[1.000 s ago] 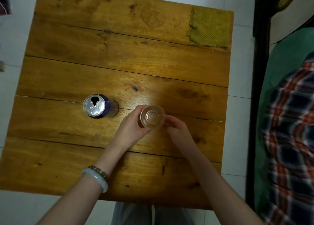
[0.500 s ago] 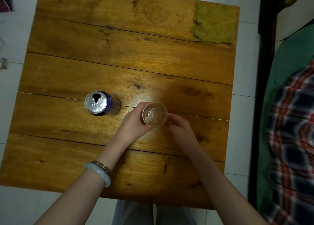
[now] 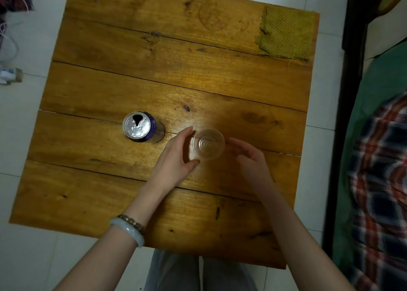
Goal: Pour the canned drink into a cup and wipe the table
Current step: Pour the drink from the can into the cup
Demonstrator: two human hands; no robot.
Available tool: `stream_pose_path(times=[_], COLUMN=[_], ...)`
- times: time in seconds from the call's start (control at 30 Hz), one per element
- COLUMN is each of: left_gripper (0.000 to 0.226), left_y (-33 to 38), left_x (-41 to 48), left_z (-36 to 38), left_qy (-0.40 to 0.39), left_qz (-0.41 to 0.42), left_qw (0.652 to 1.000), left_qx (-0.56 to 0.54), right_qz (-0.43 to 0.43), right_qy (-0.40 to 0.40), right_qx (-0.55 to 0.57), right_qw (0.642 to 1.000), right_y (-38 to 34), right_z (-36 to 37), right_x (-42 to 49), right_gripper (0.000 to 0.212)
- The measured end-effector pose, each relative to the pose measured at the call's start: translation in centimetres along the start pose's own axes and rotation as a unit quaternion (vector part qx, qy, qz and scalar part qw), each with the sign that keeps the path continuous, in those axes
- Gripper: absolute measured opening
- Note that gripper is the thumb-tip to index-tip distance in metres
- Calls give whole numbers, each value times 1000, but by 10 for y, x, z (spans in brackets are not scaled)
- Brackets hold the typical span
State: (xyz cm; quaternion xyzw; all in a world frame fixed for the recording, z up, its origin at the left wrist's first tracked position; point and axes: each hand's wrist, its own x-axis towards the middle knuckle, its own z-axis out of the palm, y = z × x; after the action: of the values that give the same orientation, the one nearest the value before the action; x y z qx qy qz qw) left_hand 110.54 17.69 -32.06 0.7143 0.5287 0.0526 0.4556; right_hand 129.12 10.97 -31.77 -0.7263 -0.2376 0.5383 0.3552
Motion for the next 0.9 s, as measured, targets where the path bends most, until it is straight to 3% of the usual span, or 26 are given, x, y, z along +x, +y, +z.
stream_pose_path(times=[0.23, 0.47, 0.6, 0.7, 0.9], left_gripper=[81, 75, 66, 74, 88], left_y=[26, 29, -2, -30, -67], left_x=[-39, -73, -74, -64, -26], left_z=[-34, -80, -89, -91, -96], left_qy=[16, 139, 188, 192, 111], left_qz=[24, 39, 4, -34, -92], left_qw=[999, 989, 979, 975, 980], left_qx=[30, -12, -75, -106, -138], right_qz=[-105, -179, -137, -86, -64], right_qy=[12, -46, -88, -86, -41], right_qx=[-73, -60, -96, -108, -102], right_qw=[992, 981, 982, 987, 992], right_y=[-48, -85, -81, -70, -50], right_z=[0, 52, 104, 134, 159], right_x=[-37, -55, -48, -39, -24], right_gripper=[49, 52, 51, 57, 66])
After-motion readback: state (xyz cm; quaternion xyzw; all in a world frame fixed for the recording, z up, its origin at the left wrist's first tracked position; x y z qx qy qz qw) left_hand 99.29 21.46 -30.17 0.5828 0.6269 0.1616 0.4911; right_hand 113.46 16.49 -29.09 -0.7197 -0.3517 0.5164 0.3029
